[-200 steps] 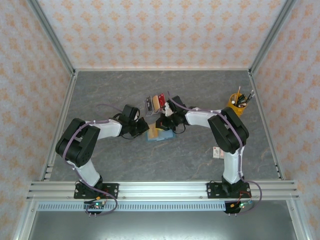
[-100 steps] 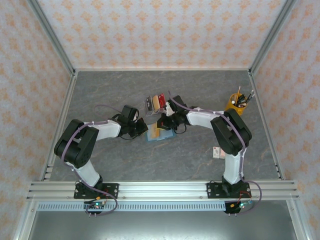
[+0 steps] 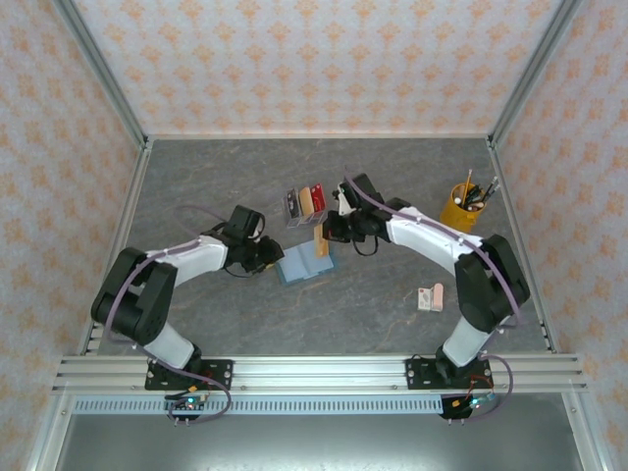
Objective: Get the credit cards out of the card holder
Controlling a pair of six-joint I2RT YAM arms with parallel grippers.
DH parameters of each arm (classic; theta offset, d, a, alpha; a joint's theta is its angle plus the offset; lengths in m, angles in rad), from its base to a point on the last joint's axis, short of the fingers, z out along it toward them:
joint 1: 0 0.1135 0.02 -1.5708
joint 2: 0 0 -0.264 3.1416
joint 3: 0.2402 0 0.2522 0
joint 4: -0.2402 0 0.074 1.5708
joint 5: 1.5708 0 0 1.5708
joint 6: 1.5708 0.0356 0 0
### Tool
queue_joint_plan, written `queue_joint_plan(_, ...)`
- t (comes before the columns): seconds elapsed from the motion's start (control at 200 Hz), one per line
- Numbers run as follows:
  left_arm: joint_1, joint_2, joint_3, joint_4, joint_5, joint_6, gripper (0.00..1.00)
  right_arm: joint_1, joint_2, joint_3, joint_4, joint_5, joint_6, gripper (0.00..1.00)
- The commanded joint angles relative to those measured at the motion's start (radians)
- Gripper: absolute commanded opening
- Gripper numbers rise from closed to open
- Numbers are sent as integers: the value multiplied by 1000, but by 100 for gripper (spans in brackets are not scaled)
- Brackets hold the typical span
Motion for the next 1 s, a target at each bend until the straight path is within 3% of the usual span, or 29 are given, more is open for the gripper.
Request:
queue_joint_plan(0.0,35,-114,33,-164,-79,51,39,-1,7,128,-93,111,-91,2)
queue_joint_plan(0.17,76,-264,24,-328,-194,92,56,-1,144,347,-187,168,-146,2)
queue_joint_plan(0.305,88,-359,9,-411,-258,108,75,-1,245,506,-240,214,-170,2)
queue_joint_plan(0.51,90,-435,-11,-468,-297,120,88,-1,420,716,-325,243,-192,2)
queue_joint_plan(0.676,91,-446,-21,-480,-306,117,93,-1,543,868,-412,256,-214,2)
queue_joint_plan(0.996,92,-415,-26,-462,-293,111,95,-1,652,989,-500,268,-210,3)
